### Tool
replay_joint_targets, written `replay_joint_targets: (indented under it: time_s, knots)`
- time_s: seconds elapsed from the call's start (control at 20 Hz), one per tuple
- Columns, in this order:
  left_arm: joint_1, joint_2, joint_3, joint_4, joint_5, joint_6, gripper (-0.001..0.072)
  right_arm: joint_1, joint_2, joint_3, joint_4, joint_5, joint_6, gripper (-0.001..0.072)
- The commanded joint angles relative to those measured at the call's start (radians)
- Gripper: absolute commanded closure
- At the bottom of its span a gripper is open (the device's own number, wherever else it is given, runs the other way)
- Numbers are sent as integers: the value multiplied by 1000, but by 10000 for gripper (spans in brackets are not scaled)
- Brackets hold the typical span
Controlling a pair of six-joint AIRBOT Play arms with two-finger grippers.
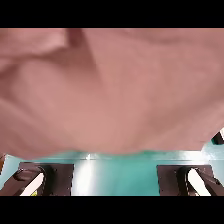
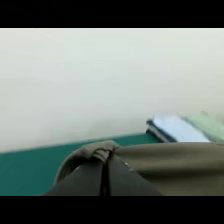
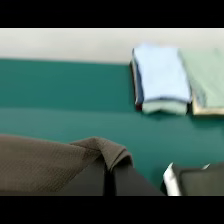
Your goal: Fold the shirts.
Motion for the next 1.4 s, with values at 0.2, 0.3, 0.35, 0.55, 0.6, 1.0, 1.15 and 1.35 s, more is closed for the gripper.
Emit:
replay_joint_targets:
  time_s: [0.2,0.3,0.35,0.55,0.6,1.0,1.15,1.35]
  knots:
    - [1,-214,-554,-5,-101,1,679,135,-259,-324,13,87,57,697]
    - [1,-317,-647,-4,-39,9,680,207,-371,-408,-73,62,58,697]
    - [1,-377,-664,-4,0,13,679,230,-428,-439,-103,37,58,697]
    - [2,-591,-593,-3,167,34,680,254,-670,-420,-109,-98,58,697]
    - [3,-636,-548,-3,178,34,681,254,-719,-377,-108,-108,58,697]
    - [26,-748,-382,-8,-8,65,680,252,-832,-160,-114,-72,26,697]
    - [26,-748,-433,-16,-182,87,680,252,-771,-317,-121,-99,11,696]
    - [26,-748,-621,-58,-144,86,679,252,-716,-528,-116,-155,11,696]
